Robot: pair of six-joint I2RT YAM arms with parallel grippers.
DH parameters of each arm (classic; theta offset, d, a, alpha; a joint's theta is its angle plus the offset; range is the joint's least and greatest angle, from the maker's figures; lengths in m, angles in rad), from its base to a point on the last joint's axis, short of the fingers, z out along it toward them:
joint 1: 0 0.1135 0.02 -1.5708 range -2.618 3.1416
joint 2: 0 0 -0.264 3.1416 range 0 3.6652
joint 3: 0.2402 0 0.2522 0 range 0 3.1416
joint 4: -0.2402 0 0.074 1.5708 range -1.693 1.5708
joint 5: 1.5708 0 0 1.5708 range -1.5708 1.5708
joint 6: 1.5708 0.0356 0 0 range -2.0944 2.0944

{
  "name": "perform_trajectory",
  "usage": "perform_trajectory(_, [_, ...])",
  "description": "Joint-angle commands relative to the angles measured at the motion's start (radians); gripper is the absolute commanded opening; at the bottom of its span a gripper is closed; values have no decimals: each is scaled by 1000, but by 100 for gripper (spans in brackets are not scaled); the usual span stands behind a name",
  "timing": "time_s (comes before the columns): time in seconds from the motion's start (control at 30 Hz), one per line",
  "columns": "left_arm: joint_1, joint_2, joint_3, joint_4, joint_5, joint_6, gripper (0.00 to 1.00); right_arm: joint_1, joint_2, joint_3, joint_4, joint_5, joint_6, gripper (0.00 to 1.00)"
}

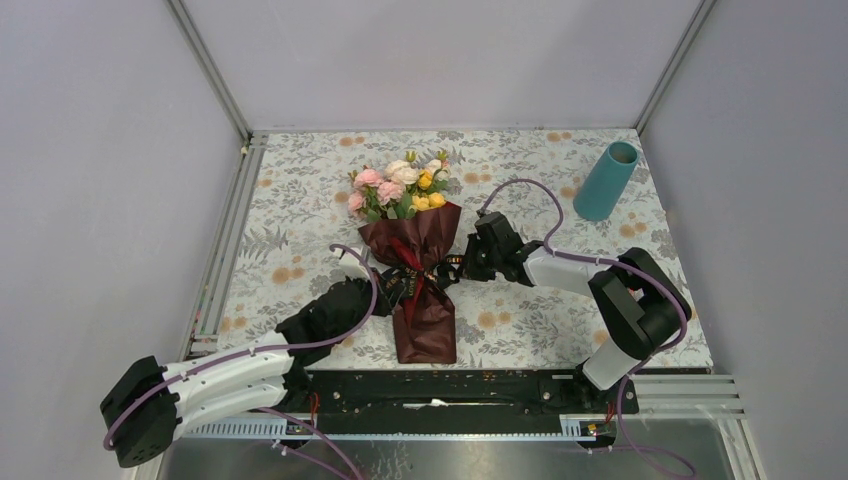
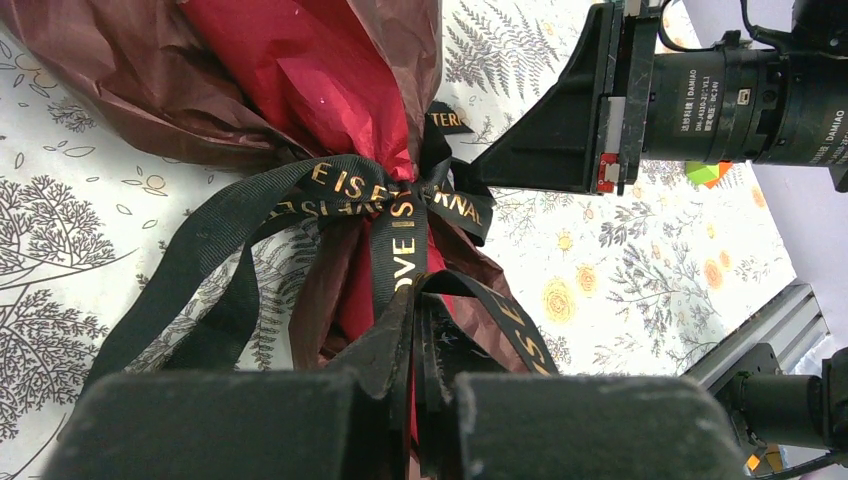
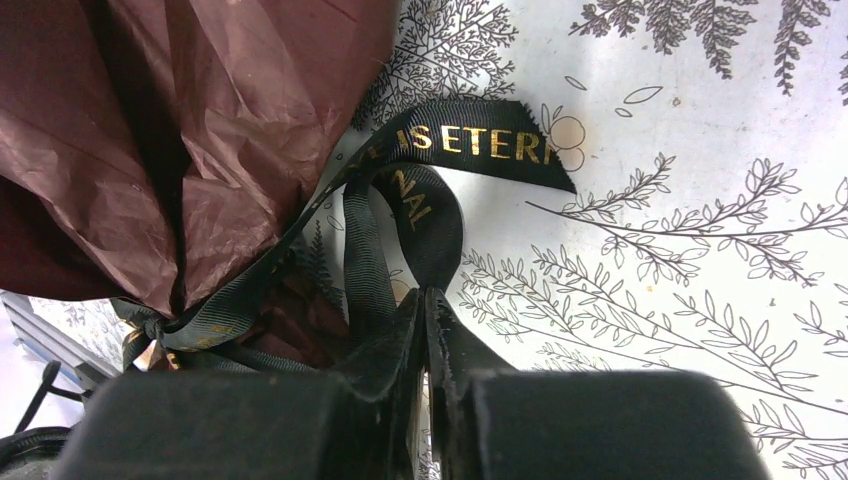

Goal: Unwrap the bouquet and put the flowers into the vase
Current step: Untie the ribbon from the wrapping paper.

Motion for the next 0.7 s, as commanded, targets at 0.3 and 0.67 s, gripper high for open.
perform_trajectory(0.3, [23, -40, 46, -77, -56, -28, 0, 11, -233, -37, -2, 4, -4, 0])
perform_trajectory(0.67, [34, -58, 12, -63, -33, -41, 0, 229, -150, 159, -40, 58, -43, 0])
